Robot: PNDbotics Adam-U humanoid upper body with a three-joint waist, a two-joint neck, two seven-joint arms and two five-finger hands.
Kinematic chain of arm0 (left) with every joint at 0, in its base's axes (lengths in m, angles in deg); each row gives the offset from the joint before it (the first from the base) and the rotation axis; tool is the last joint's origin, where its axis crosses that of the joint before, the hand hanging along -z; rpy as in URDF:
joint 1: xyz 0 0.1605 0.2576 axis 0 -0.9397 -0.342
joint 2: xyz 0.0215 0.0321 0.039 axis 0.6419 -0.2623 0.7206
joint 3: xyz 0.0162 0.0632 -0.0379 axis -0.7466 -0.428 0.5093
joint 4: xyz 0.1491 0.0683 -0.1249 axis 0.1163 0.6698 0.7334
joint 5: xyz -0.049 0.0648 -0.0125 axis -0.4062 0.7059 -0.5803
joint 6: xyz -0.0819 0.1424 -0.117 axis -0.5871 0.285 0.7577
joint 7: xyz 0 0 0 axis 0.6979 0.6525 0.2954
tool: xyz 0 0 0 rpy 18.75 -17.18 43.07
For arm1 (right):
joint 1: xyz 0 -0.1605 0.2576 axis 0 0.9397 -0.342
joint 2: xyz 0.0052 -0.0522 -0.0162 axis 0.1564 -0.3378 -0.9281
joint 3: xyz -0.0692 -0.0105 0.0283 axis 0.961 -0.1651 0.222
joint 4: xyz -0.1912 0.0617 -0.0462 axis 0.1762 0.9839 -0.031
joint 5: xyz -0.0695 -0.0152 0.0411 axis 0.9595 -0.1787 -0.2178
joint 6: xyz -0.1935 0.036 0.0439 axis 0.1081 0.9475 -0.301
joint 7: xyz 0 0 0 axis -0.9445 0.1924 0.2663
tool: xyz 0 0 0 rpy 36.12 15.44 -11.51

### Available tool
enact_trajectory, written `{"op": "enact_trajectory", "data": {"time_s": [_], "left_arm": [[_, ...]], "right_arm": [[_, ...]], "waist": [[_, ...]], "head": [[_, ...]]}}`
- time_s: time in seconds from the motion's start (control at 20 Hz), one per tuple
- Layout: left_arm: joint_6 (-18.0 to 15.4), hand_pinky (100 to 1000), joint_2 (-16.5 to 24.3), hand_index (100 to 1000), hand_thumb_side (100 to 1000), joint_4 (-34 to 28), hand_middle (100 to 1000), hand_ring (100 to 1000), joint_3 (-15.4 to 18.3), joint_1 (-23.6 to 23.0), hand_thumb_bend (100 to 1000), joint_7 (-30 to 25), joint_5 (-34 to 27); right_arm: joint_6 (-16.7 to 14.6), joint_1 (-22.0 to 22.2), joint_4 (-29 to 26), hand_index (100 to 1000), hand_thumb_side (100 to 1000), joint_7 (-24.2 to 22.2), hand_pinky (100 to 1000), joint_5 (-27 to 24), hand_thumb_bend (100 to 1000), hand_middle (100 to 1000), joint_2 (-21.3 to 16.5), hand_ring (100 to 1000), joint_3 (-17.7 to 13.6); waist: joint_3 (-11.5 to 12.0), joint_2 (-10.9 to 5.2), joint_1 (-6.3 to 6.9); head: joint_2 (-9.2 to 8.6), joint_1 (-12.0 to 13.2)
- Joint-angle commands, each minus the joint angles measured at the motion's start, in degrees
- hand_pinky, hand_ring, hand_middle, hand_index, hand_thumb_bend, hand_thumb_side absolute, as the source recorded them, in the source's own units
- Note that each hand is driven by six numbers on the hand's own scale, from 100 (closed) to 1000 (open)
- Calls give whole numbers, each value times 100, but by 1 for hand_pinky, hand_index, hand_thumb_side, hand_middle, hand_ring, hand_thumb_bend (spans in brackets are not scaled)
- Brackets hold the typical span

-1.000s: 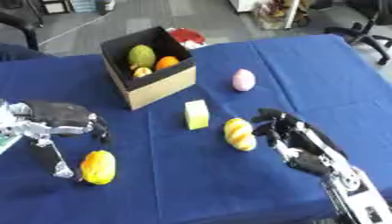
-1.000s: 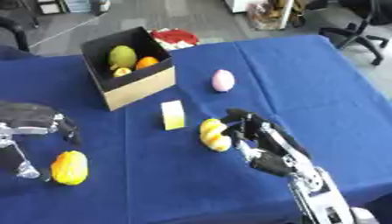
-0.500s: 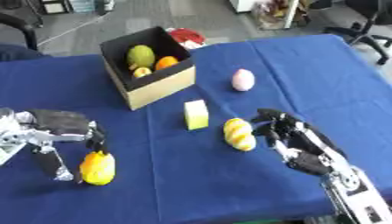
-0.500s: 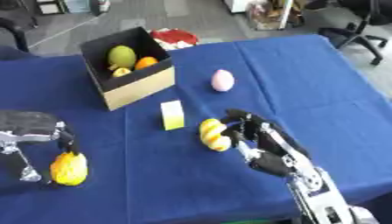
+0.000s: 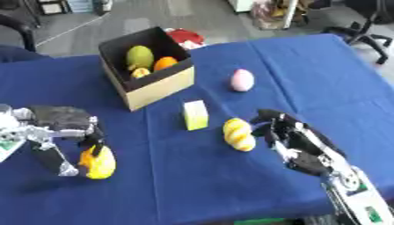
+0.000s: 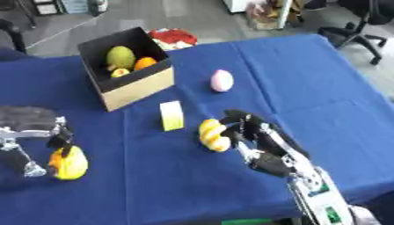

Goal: Pick up objects on the table and place them in the box.

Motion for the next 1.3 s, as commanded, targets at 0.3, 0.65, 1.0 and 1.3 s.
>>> {"op": "enact_trajectory", "data": {"time_s": [0.3, 0.65, 1.0, 1.3], "left_arm": [[-216, 660, -275, 598, 100, 232, 426, 476, 604, 953, 408, -136, 378], [-876, 760, -254, 790, 152, 830, 628, 654, -209, 712, 583, -1056, 704], [-1281, 762, -373, 812, 153, 1256, 650, 661, -413, 303, 547, -1076, 829], [-1199, 740, -552, 782, 101, 1287, 614, 628, -373, 256, 461, -1076, 426]], "right_arm": [[-3, -4, -56, 913, 332, -16, 796, -9, 100, 775, -52, 722, 5], [-1, -13, -55, 914, 333, -37, 796, -8, 100, 775, -71, 722, 11], [1, -24, -52, 914, 330, -52, 797, -16, 100, 775, -68, 722, 20], [-3, -28, -38, 915, 327, -55, 798, -18, 100, 776, -64, 722, 15]], "waist": [[-31, -157, 48], [-76, -146, 87], [-56, -138, 60], [-39, -121, 13]], "head": [[22, -42], [22, -42], [22, -61], [22, -74]]}}
